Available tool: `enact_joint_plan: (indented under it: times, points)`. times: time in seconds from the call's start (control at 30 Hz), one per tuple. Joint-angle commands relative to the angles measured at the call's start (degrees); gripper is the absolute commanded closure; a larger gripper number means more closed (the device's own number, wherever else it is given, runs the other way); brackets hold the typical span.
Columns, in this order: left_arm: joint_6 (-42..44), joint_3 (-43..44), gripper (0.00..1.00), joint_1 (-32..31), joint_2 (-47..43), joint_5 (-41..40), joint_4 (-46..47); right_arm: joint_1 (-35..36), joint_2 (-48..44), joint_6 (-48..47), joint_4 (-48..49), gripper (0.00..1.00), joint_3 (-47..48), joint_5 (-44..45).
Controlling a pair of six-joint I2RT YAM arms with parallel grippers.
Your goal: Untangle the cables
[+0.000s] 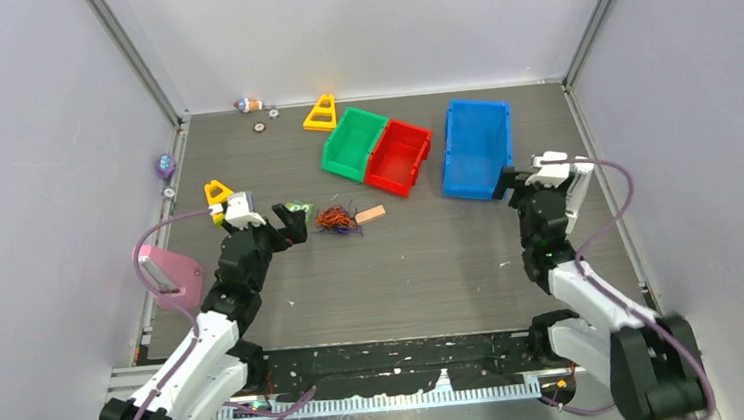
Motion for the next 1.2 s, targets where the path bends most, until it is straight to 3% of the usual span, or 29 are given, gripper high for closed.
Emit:
enact_joint_plan:
  times: [0.0, 0.17, 0.23, 0.3, 0.47, 0.67, 0.87, 1.03, 1.13, 1.17]
  points:
    - [1.47, -0.30, 0.01, -0.15, -0.74, -2.62, 0.84, 0.69, -15.25, 11.82, -25.89, 0.05, 8.97, 2.28]
    - [-0.53, -0.02, 0.01, -0.12, 1.85, -4.97, 0.58, 0.58, -30.30, 26.10, -29.49, 0.05, 1.10, 6.69]
    - [0.07, 1.05, 0.01, -0.14, 4.63, -3.72, 0.58, 0.50, -34.67, 23.31, -24.87, 0.01, -2.47, 0.09]
    - [1.96, 3.91, 0.01, -0.19, 8.59, -0.37, -1.04, 0.49, -35.58, 22.67, -23.10, 0.04, -4.27, -2.80]
    - [3.51, 13.16, 0.07, -0.19, 20.86, 6.18, -7.18, 0.57, -31.06, 22.33, -21.23, 0.05, -4.48, -7.14]
    - [5.68, 18.74, 0.13, -1.70, 28.40, 10.01, -10.28, 0.79, -25.88, 22.73, -17.93, 0.05, -4.74, -10.86]
    - [7.07, 23.90, 0.17, -5.02, 34.92, 10.03, -14.48, 3.49, -24.53, 21.49, -16.46, 0.04, -4.44, -10.81]
    - [5.22, 27.54, 0.22, -5.56, 41.36, 14.76, -17.01, 9.09, -21.29, 17.58, -16.75, 0.04, -2.37, -6.97]
    - [5.21, 30.32, 0.31, -5.56, 45.05, 17.23, -20.18, 12.60, -18.23, 15.76, -15.99, 0.02, -0.65, -7.31]
    - [5.33, 31.20, 0.40, -5.55, 46.57, 18.36, -20.70, 14.18, -16.62, 14.74, -15.84, 0.02, -0.31, -7.48]
